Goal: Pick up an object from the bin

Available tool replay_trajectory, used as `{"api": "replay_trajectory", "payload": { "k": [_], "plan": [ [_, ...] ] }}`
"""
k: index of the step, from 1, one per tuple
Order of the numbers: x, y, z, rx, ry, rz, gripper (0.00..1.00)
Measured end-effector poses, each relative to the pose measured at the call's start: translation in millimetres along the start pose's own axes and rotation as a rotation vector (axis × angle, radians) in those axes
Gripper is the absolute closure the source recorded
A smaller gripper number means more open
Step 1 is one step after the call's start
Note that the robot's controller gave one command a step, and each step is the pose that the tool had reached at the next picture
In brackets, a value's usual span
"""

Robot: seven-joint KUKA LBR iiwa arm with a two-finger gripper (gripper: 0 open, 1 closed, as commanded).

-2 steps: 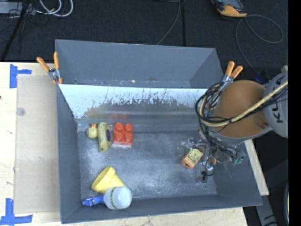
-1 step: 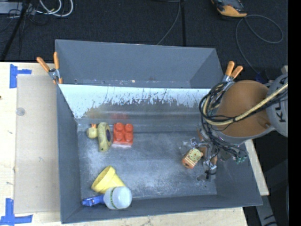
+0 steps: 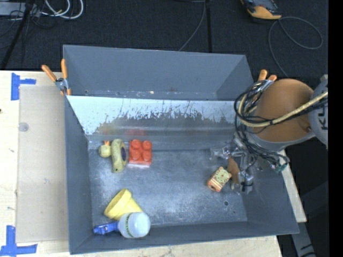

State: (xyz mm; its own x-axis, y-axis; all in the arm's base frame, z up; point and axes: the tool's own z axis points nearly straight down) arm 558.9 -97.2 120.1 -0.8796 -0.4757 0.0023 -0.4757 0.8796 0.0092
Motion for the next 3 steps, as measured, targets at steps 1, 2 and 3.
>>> {"api": "replay_trajectory", "payload": {
  "k": [1, 2, 3],
  "plan": [
    [-0.8, -57.8, 0.0, 0.005, 0.001, -0.003, 0.00],
    [3.0, -82.8, 1.9, 0.007, -0.004, -0.005, 0.00],
    [-3.0, -48.0, 25.7, 0.002, 0.001, -0.339, 0.00]
  ]
}}
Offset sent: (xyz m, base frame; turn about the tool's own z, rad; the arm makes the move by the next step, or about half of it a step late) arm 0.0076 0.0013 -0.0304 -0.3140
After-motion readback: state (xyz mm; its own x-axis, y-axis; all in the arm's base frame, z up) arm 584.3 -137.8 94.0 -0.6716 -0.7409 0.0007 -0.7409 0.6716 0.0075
